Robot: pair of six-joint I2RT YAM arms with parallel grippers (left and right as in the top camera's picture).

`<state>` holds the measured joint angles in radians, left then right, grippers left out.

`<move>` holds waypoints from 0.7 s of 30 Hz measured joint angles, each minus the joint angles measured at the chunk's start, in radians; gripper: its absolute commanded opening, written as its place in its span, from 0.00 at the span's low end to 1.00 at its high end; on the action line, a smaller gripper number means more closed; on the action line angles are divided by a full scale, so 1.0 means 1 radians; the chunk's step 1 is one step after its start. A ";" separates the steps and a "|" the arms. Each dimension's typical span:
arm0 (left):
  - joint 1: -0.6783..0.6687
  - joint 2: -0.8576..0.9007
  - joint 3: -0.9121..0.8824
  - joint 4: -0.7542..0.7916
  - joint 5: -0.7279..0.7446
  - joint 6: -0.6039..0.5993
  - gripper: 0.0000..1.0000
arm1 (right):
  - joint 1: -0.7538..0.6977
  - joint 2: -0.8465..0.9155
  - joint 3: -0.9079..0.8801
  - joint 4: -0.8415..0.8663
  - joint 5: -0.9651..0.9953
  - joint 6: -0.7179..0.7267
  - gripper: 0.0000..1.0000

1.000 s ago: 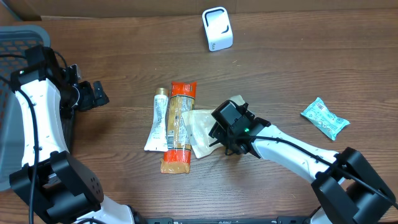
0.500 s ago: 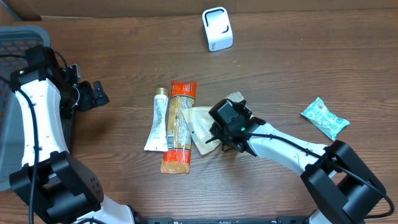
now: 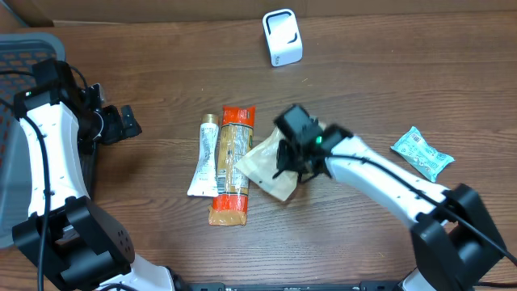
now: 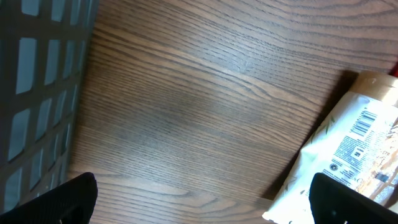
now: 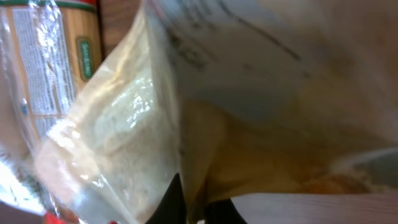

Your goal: Scan the item barcode

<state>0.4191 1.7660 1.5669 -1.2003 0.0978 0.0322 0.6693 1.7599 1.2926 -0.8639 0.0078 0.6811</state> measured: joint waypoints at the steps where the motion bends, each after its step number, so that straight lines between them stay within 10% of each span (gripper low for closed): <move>1: 0.000 0.000 0.000 0.000 0.000 0.000 1.00 | -0.003 -0.003 0.060 -0.087 0.031 -0.027 0.04; 14: 0.000 0.000 0.000 0.000 0.000 0.000 1.00 | -0.065 -0.011 0.316 -0.725 0.546 -0.152 0.04; 21: 0.000 0.000 0.000 0.000 0.000 0.000 1.00 | -0.173 0.166 0.315 -0.756 0.623 -0.205 0.04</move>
<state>0.4191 1.7657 1.5669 -1.1999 0.0978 0.0322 0.4961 1.9255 1.6081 -1.6199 0.6308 0.4763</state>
